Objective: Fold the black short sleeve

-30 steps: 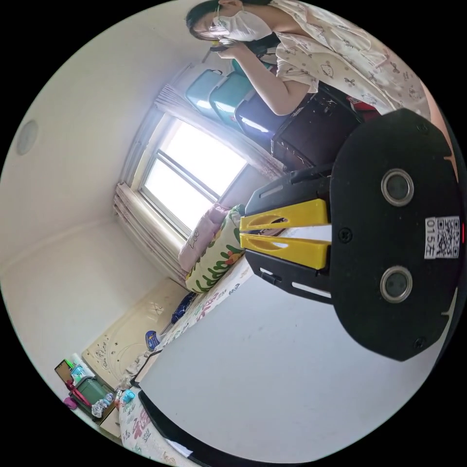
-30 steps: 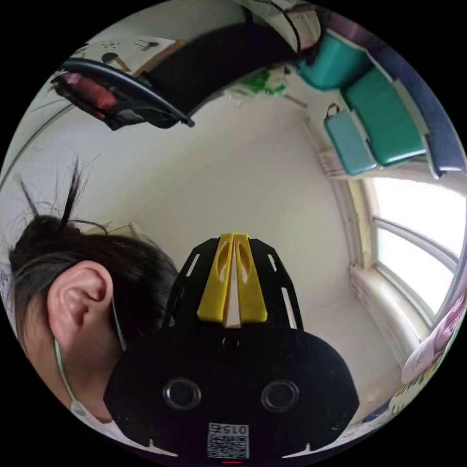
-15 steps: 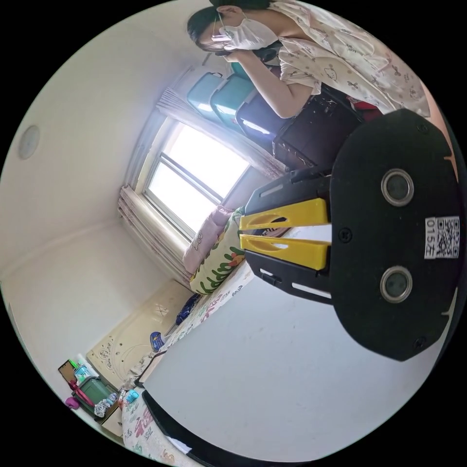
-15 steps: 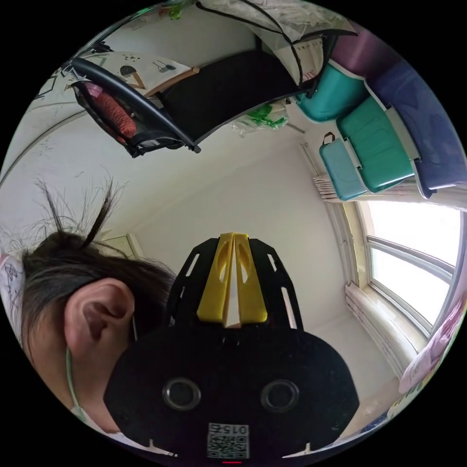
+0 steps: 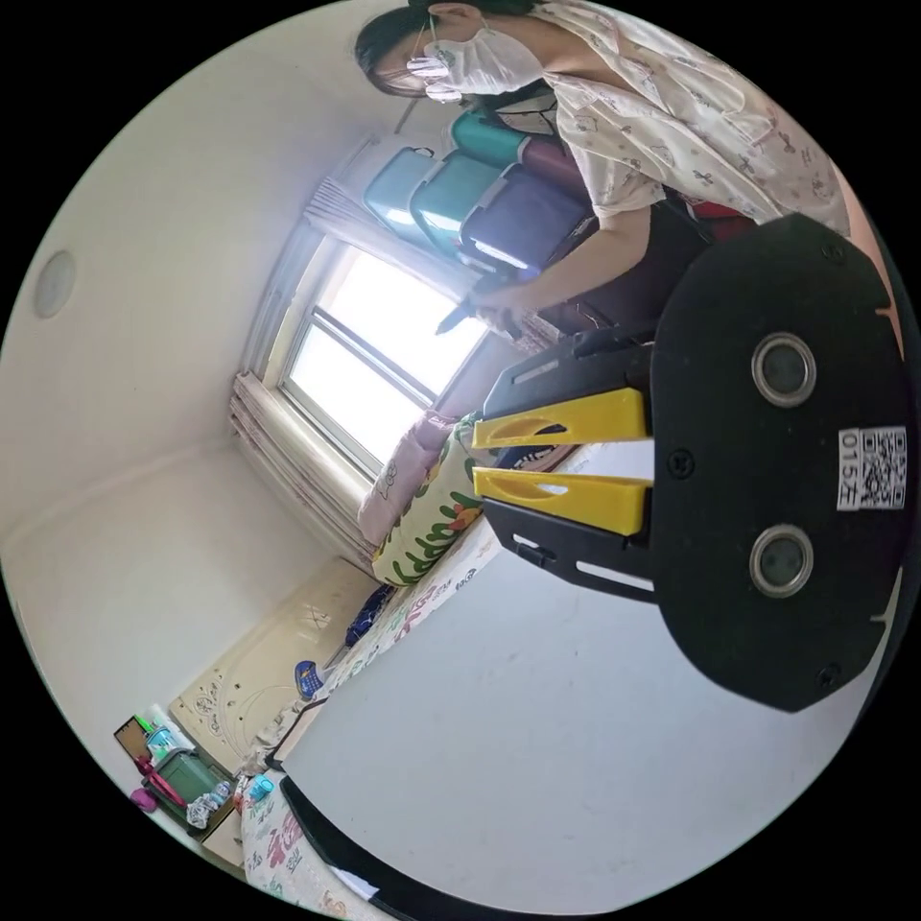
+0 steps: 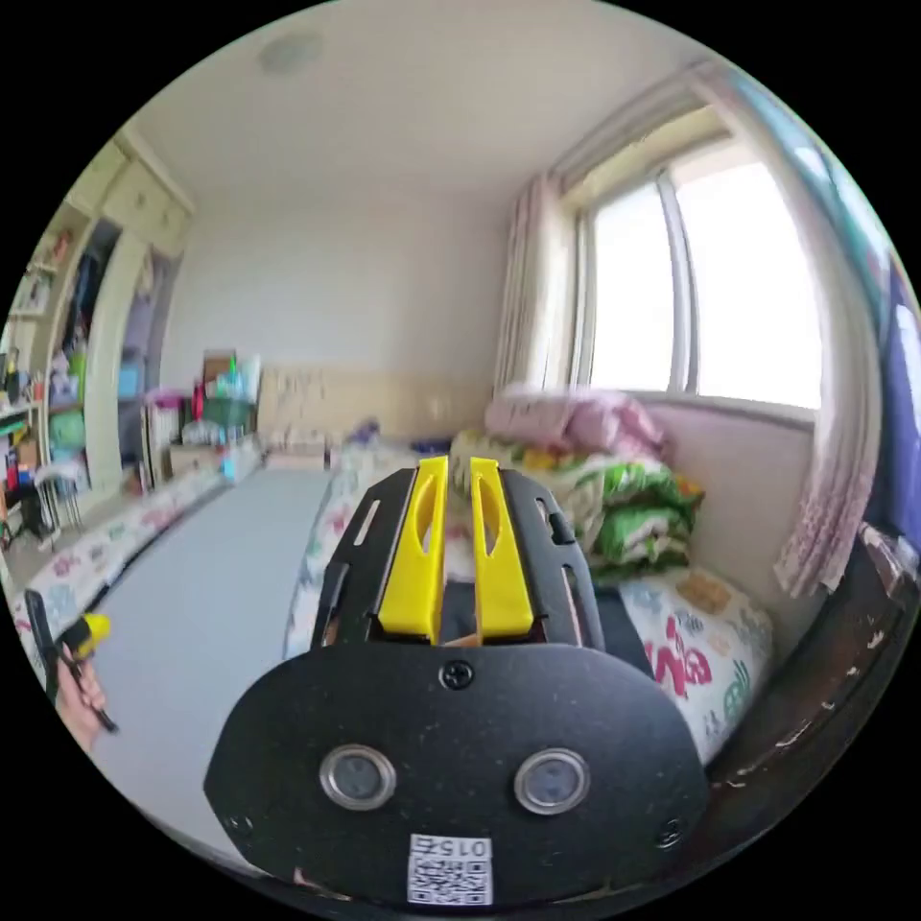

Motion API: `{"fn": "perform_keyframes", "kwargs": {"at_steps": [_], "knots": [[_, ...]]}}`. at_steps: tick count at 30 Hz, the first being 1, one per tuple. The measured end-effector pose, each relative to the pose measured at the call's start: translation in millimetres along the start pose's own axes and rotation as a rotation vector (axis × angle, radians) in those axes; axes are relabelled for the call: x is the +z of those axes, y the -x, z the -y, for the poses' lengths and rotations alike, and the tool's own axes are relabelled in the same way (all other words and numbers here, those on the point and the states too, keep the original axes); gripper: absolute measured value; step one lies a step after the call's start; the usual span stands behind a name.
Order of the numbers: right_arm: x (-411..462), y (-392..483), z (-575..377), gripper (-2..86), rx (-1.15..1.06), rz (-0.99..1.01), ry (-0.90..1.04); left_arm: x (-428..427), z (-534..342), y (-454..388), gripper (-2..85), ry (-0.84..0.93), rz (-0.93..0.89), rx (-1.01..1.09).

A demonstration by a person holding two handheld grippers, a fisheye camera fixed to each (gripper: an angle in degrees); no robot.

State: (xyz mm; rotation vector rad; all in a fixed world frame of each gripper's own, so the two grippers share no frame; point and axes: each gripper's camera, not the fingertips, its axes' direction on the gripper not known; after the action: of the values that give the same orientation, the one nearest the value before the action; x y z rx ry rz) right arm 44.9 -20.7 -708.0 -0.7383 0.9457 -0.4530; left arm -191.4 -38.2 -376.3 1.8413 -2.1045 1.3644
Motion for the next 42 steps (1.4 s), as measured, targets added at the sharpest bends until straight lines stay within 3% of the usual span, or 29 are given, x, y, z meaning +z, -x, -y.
{"fn": "perform_keyframes", "kwargs": {"at_steps": [2,8,11,20,24,32,37,42], "knots": [[85.7,3.7,-17.0,6.4,-0.016,0.099,0.275,-0.2,-0.1,0.6,3.6,0.002,-0.004,-0.011],[199.8,29.8,-40.9,14.4,-0.115,0.038,0.652,0.3,1.6,-2.2,3.9,0.02,-0.027,-0.001],[203.8,30.4,-38.8,5.7,-0.099,-0.138,0.559,-0.7,2.4,-1.8,4.3,0.023,-0.031,-0.005],[184.9,-8.9,6.4,0.8,0.187,0.156,0.469,-8.2,5.8,-2.4,5.6,0.018,-0.024,0.0],[159.4,-13.6,27.9,1.0,0.229,0.142,0.361,-10.3,7.9,0.1,5.7,0.024,-0.016,-0.013],[179.6,49.4,31.1,13.1,-0.065,-0.001,0.653,-12.3,15.5,5.9,5.6,0.067,-0.021,-0.038],[172.8,79.3,25.5,13.0,-0.231,-0.128,0.653,-14.4,21.1,8.4,5.6,0.087,-0.002,-0.062],[159.5,84.7,20.3,11.5,-0.249,-0.151,0.622,-18.1,28.0,10.4,5.6,0.112,-0.007,-0.065]]}}
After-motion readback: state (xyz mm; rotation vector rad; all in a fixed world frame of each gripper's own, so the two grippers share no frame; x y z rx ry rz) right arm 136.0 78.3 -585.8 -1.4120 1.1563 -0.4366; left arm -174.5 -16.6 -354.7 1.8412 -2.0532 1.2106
